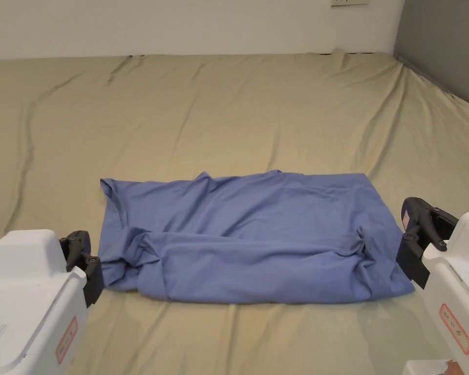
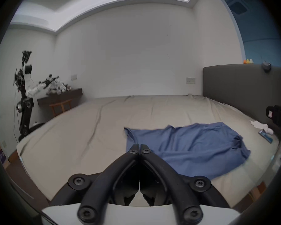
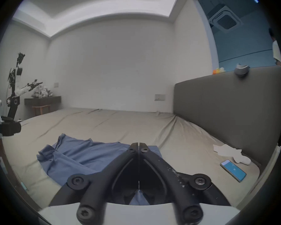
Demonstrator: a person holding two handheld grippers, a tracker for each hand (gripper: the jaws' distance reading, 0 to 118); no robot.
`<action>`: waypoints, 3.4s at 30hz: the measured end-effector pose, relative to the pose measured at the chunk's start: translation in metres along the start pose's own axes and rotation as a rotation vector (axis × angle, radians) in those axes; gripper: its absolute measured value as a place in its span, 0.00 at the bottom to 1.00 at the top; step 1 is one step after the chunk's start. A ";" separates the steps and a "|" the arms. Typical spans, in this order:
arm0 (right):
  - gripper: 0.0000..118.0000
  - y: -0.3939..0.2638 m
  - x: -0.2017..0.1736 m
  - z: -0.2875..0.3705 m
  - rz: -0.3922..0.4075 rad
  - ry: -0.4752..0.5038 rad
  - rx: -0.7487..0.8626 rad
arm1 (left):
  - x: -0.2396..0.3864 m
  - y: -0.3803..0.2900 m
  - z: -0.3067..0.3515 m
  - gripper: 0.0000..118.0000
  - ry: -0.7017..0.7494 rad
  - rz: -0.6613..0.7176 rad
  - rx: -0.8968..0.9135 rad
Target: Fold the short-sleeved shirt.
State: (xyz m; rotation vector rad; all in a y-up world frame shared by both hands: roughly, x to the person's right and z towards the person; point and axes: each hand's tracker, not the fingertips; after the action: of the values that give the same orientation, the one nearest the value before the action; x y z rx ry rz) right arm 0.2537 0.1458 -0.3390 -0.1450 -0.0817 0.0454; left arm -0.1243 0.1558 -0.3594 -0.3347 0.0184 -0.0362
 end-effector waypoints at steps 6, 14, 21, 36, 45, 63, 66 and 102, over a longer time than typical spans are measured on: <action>0.02 -0.019 -0.007 0.022 0.005 0.029 -0.051 | -0.001 -0.030 0.007 0.00 -0.003 0.009 -0.085; 0.02 -0.012 -0.009 0.019 -0.041 0.039 -0.045 | 0.000 -0.016 0.004 0.33 -0.038 0.050 -0.027; 0.02 -0.008 -0.014 0.006 -0.032 0.075 -0.058 | -0.026 -0.023 -0.059 0.96 -0.122 0.159 -0.247; 0.02 -0.033 0.024 -0.050 0.018 -0.012 -0.243 | -0.004 -0.042 -0.183 0.10 -0.026 -0.039 -0.522; 0.93 -0.057 0.052 -0.082 -0.081 0.033 -0.539 | 0.001 -0.019 -0.152 0.10 -0.097 -0.069 -0.558; 0.11 -0.079 0.058 -0.117 -0.109 0.129 -0.631 | -0.009 -0.025 -0.137 0.10 -0.098 -0.062 -0.603; 0.11 -0.077 0.065 -0.093 -0.165 0.114 -0.603 | -0.014 -0.026 -0.120 0.08 -0.088 -0.038 -0.600; 0.95 -0.005 0.029 0.035 -0.078 0.066 -0.084 | 0.010 0.026 0.019 0.84 -0.179 0.103 -0.081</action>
State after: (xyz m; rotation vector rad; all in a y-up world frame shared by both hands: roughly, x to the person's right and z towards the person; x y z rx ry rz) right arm 0.2802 0.1479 -0.3013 -0.2270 -0.0238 -0.0406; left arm -0.1130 0.1860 -0.3498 -0.4165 -0.1407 0.0969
